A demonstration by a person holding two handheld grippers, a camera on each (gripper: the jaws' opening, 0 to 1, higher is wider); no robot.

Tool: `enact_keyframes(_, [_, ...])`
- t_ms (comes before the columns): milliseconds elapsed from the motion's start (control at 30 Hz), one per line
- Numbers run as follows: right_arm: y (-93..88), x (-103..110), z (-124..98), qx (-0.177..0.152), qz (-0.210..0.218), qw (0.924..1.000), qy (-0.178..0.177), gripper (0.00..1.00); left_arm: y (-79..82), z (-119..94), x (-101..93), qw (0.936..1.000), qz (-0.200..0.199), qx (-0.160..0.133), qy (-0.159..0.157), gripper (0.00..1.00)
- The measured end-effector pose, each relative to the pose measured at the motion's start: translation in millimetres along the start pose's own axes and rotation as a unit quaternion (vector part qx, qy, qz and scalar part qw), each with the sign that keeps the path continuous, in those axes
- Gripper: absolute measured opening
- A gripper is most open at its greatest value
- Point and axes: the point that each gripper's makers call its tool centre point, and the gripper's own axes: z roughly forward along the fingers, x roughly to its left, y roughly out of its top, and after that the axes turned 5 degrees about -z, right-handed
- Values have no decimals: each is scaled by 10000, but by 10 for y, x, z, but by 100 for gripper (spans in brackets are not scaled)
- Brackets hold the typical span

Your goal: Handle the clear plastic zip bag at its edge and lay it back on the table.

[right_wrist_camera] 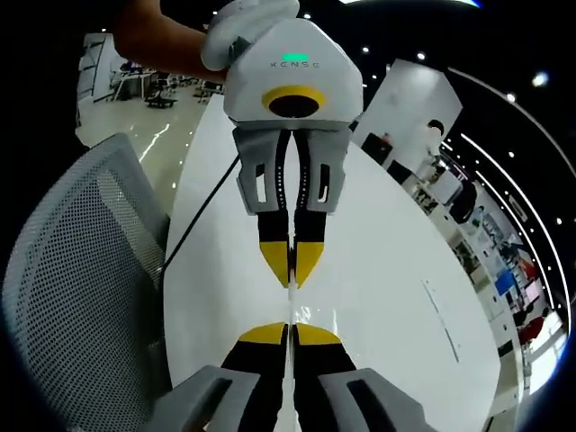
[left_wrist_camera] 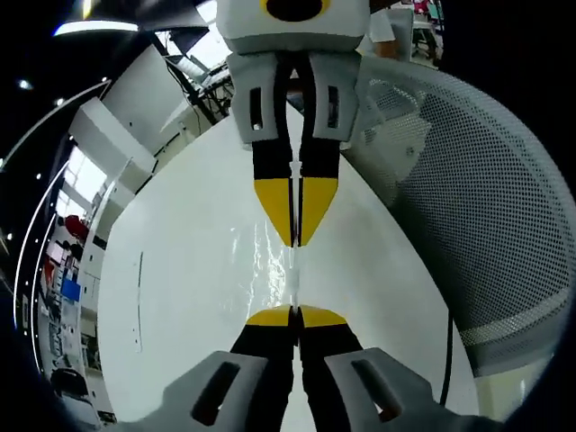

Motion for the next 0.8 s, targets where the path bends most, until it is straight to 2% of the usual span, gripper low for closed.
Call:
enact_keyframes(67, [23,-6,5,-45,32,10000,-8,4,-14,2,2,10000,13,8,7,0])
enact_keyframes(467, [199,-10,109,-238,-27,9997,-37,8,-28,-13,-31,9999,-98,92,-8,0])
enact_keyframes(800, [239,-15,139,-268,-83,9996,-9,10,-14,-50,-45,9997,-250,10,20,0])
